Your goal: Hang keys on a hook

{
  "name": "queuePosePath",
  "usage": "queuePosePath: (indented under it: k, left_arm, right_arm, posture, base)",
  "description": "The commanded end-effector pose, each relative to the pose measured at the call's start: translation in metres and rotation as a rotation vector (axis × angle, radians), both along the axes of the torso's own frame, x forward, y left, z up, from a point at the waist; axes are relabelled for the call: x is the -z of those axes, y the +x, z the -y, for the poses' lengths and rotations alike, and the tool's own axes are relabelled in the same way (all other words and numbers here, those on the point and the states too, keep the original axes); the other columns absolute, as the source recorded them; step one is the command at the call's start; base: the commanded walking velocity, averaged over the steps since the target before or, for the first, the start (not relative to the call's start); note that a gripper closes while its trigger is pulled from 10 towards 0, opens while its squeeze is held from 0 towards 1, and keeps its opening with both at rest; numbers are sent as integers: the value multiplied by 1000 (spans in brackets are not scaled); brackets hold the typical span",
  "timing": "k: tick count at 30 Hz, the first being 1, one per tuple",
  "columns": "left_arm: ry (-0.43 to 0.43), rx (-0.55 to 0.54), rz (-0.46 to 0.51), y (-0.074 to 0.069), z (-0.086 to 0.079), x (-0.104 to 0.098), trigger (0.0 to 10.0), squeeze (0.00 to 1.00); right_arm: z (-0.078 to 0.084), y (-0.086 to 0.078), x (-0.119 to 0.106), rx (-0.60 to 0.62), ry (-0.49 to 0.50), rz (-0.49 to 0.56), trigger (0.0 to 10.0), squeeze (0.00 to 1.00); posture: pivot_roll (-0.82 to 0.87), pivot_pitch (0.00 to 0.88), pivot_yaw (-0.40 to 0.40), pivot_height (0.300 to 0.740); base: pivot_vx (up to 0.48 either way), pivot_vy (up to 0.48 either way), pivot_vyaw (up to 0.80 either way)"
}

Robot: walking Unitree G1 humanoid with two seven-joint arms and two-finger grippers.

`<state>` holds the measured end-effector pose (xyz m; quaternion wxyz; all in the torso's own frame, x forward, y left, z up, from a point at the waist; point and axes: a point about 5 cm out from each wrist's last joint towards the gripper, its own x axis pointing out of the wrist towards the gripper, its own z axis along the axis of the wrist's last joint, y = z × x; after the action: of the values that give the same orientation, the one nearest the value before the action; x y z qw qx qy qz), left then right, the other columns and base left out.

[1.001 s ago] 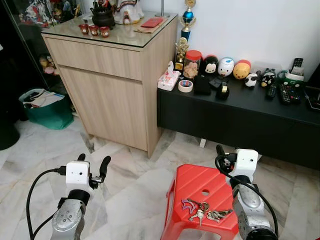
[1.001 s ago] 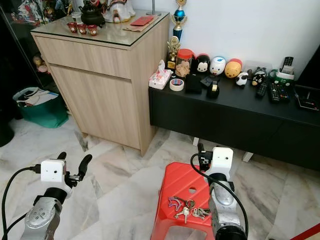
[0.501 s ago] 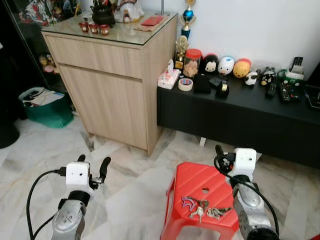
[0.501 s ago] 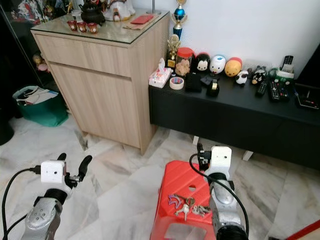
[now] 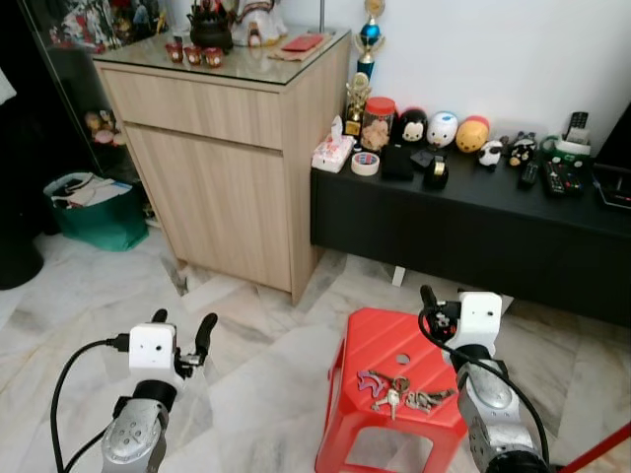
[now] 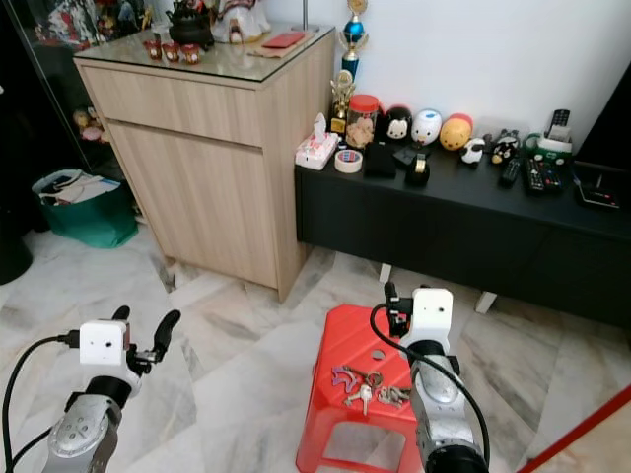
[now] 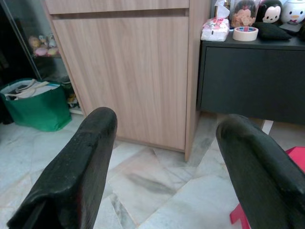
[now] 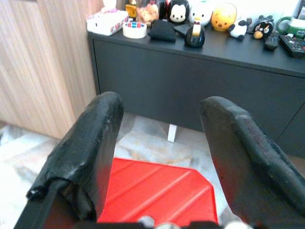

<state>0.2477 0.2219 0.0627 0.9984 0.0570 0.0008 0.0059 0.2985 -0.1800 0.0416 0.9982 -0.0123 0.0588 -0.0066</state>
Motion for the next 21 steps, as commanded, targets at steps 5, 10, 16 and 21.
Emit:
queuePosePath:
  k: [5,10,16,21]
  left_arm:
    - [-9,-1,11,1,1,-4,10000,0]
    - [-10,0,9,1,1,-4,10000,0]
    - [-17,-2,12,1,3,-4,10000,0]
    - [-20,-4,11,1,3,-4,10000,0]
  right_arm:
    - [2,-1,-3,-4,-21,14,10000,0]
    - [3,0,-2,-3,-26,8,10000,0]
    - [4,0,-2,-4,-28,1,10000,0]
    - [5,2,1,4,-26,-37,10000,0]
  posture:
    - [78,0,-25,672]
    - [81,0,-30,672]
    - [79,0,-35,672]
    - [80,0,-39,662]
  base:
    - [0,0,0]
    - [0,0,0]
    - [0,0,0]
    - [0,0,0]
